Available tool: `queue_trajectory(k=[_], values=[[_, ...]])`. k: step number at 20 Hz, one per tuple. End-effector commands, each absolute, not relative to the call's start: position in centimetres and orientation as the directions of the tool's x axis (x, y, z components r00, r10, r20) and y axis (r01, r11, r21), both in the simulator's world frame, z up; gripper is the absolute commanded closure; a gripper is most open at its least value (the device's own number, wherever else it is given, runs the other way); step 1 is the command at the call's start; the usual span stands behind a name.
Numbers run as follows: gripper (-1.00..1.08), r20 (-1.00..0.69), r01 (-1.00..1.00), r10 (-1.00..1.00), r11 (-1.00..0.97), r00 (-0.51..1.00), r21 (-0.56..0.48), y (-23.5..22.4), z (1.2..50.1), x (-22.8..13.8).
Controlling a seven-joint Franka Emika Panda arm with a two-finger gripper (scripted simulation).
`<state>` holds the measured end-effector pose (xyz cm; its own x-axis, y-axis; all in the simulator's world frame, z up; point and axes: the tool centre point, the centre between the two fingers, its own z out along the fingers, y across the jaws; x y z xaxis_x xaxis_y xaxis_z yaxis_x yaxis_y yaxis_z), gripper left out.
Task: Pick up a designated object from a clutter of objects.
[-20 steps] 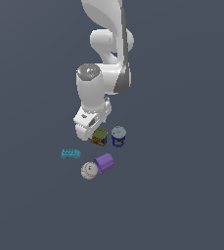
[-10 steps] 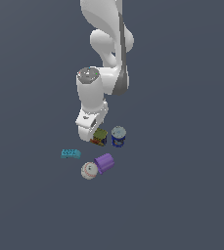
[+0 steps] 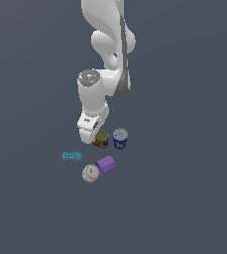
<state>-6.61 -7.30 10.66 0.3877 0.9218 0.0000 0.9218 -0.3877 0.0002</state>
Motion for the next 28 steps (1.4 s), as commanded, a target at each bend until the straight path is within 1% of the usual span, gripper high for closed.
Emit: queue_trajectory(k=[1, 9, 15, 16, 28], values=[[-0.92, 0.000, 0.922, 0.922, -0.387, 0.387, 0.000, -7.3, 10.2, -6.7], [-0.92, 0.000, 0.923, 0.923, -0.385, 0.385, 0.000, -7.3, 6.8, -6.7], [-0.92, 0.000, 0.923, 0.923, -0.384, 0.384, 0.000, -7.3, 5.9, -6.7], [1.08, 0.000, 0.923, 0.923, -0.384, 0.384, 0.000, -7.3, 5.9, -6.7], [1.08, 0.000, 0.923, 0.923, -0.384, 0.384, 0.002, -7.3, 6.0, -6.7]])
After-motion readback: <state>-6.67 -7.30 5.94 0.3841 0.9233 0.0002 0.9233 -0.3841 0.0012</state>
